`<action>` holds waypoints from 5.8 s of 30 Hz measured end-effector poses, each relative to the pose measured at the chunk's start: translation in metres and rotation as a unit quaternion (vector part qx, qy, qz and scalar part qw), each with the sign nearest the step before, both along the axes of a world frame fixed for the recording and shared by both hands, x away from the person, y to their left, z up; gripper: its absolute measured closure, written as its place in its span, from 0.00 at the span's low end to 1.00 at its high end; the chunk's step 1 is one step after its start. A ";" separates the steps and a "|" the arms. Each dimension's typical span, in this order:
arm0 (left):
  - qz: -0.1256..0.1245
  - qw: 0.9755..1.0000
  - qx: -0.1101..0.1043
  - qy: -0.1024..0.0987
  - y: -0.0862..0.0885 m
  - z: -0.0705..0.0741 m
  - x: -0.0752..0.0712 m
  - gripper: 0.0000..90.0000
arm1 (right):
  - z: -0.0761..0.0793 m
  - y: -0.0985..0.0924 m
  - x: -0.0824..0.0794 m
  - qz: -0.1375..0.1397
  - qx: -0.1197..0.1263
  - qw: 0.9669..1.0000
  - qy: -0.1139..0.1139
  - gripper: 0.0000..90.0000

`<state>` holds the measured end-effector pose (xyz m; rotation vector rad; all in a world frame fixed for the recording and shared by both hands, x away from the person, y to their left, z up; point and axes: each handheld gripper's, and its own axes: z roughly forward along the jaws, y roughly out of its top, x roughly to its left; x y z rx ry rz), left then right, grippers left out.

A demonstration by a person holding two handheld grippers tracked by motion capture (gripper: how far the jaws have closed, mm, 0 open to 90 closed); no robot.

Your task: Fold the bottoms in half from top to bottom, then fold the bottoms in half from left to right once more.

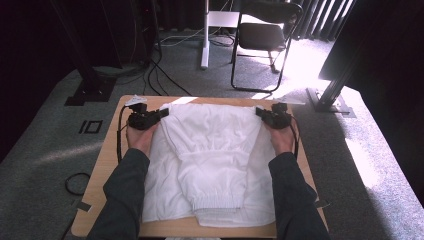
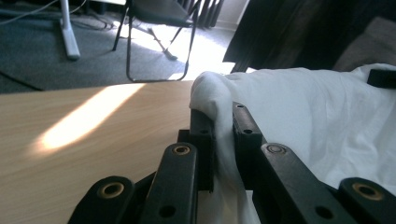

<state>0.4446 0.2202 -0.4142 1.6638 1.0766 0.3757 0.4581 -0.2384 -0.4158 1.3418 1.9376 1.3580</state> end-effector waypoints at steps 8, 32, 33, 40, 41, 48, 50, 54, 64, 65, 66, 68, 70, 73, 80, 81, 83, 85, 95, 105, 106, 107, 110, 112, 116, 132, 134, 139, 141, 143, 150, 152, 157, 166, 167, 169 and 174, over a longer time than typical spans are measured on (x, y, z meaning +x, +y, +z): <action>-0.049 0.998 0.025 -0.025 0.008 -0.007 -0.059 0.93 | -0.007 -0.013 -0.070 0.049 0.001 0.998 -0.027 0.95; -0.107 0.992 -0.013 0.064 0.021 -0.074 -0.184 0.62 | -0.092 -0.027 -0.224 0.075 -0.011 0.997 0.030 0.63; -0.101 0.993 -0.013 0.055 0.021 -0.067 -0.183 0.61 | -0.087 -0.027 -0.224 0.072 -0.013 0.997 0.024 0.59; -0.094 0.995 0.016 0.041 -0.016 -0.029 -0.156 0.67 | -0.047 0.008 -0.196 0.065 -0.023 0.997 -0.014 0.60; -0.097 0.994 0.019 0.039 -0.025 -0.025 -0.152 0.68 | -0.045 0.017 -0.190 0.063 -0.027 0.998 -0.012 0.62; -0.124 0.986 0.085 0.074 -0.083 -0.050 -0.137 0.72 | -0.061 0.066 -0.150 0.059 -0.069 0.996 0.007 0.63; -0.134 0.981 0.096 0.098 -0.087 -0.069 -0.139 0.75 | -0.075 0.070 -0.147 0.065 -0.078 0.995 0.024 0.63; -0.144 0.977 0.106 0.120 -0.082 -0.103 -0.154 0.76 | -0.104 0.070 -0.160 0.071 -0.093 0.992 0.045 0.62; -0.119 0.984 0.088 0.101 -0.052 -0.109 -0.190 0.74 | -0.115 0.050 -0.211 0.037 -0.103 0.993 0.033 0.60; -0.123 0.983 0.095 0.103 -0.051 -0.109 -0.193 0.73 | -0.116 0.050 -0.214 0.037 -0.108 0.993 0.033 0.60; -0.122 0.982 0.101 0.103 -0.050 -0.109 -0.196 0.73 | -0.116 0.048 -0.219 0.034 -0.121 0.992 0.033 0.60; -0.122 0.980 0.114 0.106 -0.048 -0.113 -0.200 0.73 | -0.118 0.046 -0.223 0.035 -0.131 0.990 0.039 0.61; -0.116 0.980 0.120 0.110 -0.048 -0.119 -0.199 0.73 | -0.123 0.042 -0.226 0.033 -0.130 0.990 0.051 0.61; -0.115 0.978 0.136 0.109 -0.051 -0.128 -0.194 0.76 | -0.132 0.040 -0.220 0.036 -0.119 0.989 0.076 0.61; -0.090 0.979 0.151 0.099 -0.058 -0.132 -0.175 0.77 | -0.139 0.047 -0.201 0.041 -0.125 0.988 0.085 0.60; -0.087 0.980 0.153 0.097 -0.058 -0.132 -0.171 0.77 | -0.139 0.047 -0.197 0.041 -0.123 0.988 0.085 0.60; -0.080 0.980 0.156 0.096 -0.057 -0.131 -0.163 0.77 | -0.140 0.049 -0.189 0.041 -0.122 0.988 0.086 0.60; -0.071 0.980 0.162 0.095 -0.056 -0.131 -0.154 0.77 | -0.139 0.051 -0.178 0.045 -0.119 0.988 0.089 0.60; -0.036 0.981 0.165 0.094 -0.044 -0.130 -0.116 0.77 | -0.139 0.068 -0.138 0.048 -0.120 0.988 0.085 0.60; -0.014 0.984 0.143 0.102 -0.030 -0.130 -0.095 0.77 | -0.138 0.082 -0.108 0.051 -0.116 0.988 0.085 0.60; -0.015 0.984 0.144 0.103 -0.029 -0.130 -0.094 0.77 | -0.138 0.082 -0.107 0.052 -0.117 0.988 0.086 0.60; -0.015 0.984 0.145 0.103 -0.029 -0.130 -0.093 0.77 | -0.138 0.082 -0.106 0.052 -0.116 0.988 0.086 0.60; -0.016 0.983 0.148 0.104 -0.029 -0.129 -0.091 0.77 | -0.138 0.082 -0.105 0.052 -0.113 0.989 0.085 0.60; -0.015 0.983 0.148 0.109 -0.029 -0.128 -0.090 0.77 | -0.139 0.082 -0.105 0.053 -0.110 0.989 0.084 0.60; -0.013 0.986 0.124 0.108 -0.022 -0.118 -0.092 0.62 | -0.140 0.081 -0.105 0.054 -0.108 0.989 0.081 0.60; 0.142 0.971 0.098 0.166 0.037 -0.127 -0.063 0.20 | -0.140 0.081 -0.106 0.053 -0.107 0.990 0.078 0.60; 0.150 0.969 0.111 0.165 0.037 -0.131 -0.062 0.17 | -0.141 0.081 -0.107 0.053 -0.107 0.990 0.077 0.60; 0.149 0.963 0.159 0.160 0.029 -0.131 -0.062 0.16 | -0.141 0.081 -0.107 0.054 -0.107 0.990 0.075 0.60; 0.148 0.959 0.182 0.158 0.022 -0.131 -0.063 0.19 | -0.141 0.081 -0.107 0.053 -0.106 0.990 0.074 0.60; 0.145 0.957 0.200 0.154 0.017 -0.129 -0.064 0.28 | -0.142 0.081 -0.108 0.052 -0.105 0.990 0.072 0.60; 0.091 0.964 0.178 0.174 0.009 -0.123 -0.063 0.88 | -0.142 0.081 -0.109 0.046 -0.104 0.991 0.072 0.60; 0.085 0.970 0.147 0.176 0.016 -0.120 -0.063 0.93 | -0.141 0.082 -0.110 0.046 -0.105 0.991 0.075 0.60; 0.074 0.984 0.073 0.148 0.034 -0.102 -0.072 0.94 | -0.123 0.083 -0.110 0.039 -0.105 0.989 0.096 0.57; 0.045 0.993 -0.001 0.106 0.039 -0.072 -0.075 0.94 | -0.091 0.134 -0.084 0.079 -0.108 0.990 0.051 0.52; 0.042 0.994 -0.004 0.102 0.039 -0.069 -0.075 0.94 | -0.094 0.141 -0.080 0.083 -0.113 0.989 0.054 0.52; 0.031 0.995 -0.016 0.088 0.038 -0.060 -0.076 0.94 | -0.103 0.153 -0.074 0.091 -0.130 0.985 0.067 0.52; 0.002 0.998 -0.038 0.052 0.029 -0.029 -0.078 0.95 | -0.126 0.171 -0.067 0.090 -0.158 0.980 0.084 0.53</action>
